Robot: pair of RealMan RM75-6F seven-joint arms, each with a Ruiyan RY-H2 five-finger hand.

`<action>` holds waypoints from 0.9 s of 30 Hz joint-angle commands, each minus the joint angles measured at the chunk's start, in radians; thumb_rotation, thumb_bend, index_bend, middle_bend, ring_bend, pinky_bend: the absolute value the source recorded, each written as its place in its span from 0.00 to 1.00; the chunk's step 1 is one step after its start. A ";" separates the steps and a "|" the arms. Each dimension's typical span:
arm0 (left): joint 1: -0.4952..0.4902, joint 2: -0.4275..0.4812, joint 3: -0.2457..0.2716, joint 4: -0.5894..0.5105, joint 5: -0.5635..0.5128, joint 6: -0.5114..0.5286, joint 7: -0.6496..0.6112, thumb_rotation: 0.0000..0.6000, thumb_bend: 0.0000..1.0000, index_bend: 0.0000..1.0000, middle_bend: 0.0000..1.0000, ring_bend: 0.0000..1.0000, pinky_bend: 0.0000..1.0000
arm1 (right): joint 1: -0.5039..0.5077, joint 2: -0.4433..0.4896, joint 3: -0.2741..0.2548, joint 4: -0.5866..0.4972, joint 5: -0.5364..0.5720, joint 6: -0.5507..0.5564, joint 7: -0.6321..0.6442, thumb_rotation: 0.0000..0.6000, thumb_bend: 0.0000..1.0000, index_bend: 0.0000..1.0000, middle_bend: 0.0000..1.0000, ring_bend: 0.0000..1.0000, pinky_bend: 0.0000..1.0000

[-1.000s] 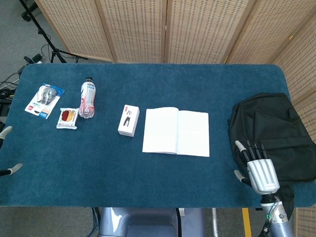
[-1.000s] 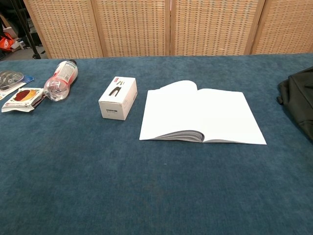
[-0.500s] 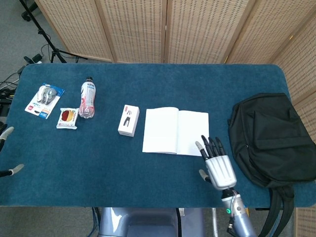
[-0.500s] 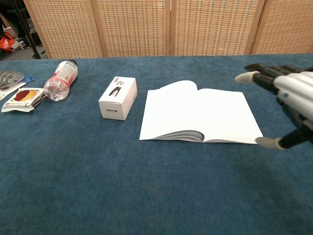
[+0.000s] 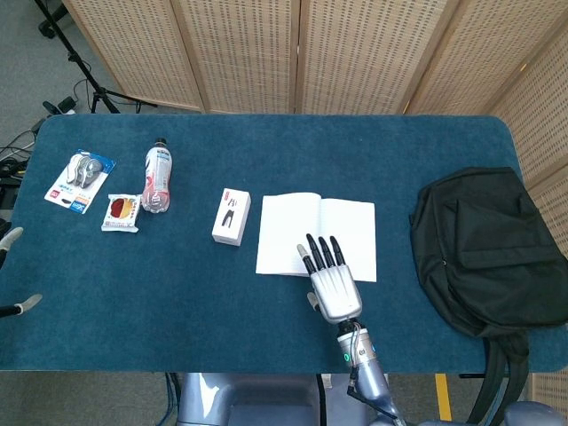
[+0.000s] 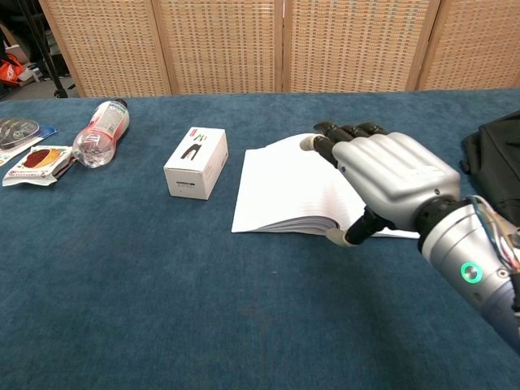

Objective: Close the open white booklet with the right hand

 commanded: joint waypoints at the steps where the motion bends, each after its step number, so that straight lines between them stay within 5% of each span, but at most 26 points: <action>1: 0.001 0.000 0.000 0.001 0.001 0.001 -0.003 0.92 0.07 0.00 0.00 0.00 0.08 | 0.020 -0.033 0.012 0.044 0.012 0.000 0.006 1.00 0.26 0.10 0.00 0.00 0.00; 27: -0.003 0.001 0.006 0.002 0.006 -0.001 -0.012 0.92 0.07 0.00 0.00 0.00 0.08 | 0.111 -0.152 0.035 0.236 0.105 -0.021 0.075 1.00 0.26 0.05 0.00 0.00 0.00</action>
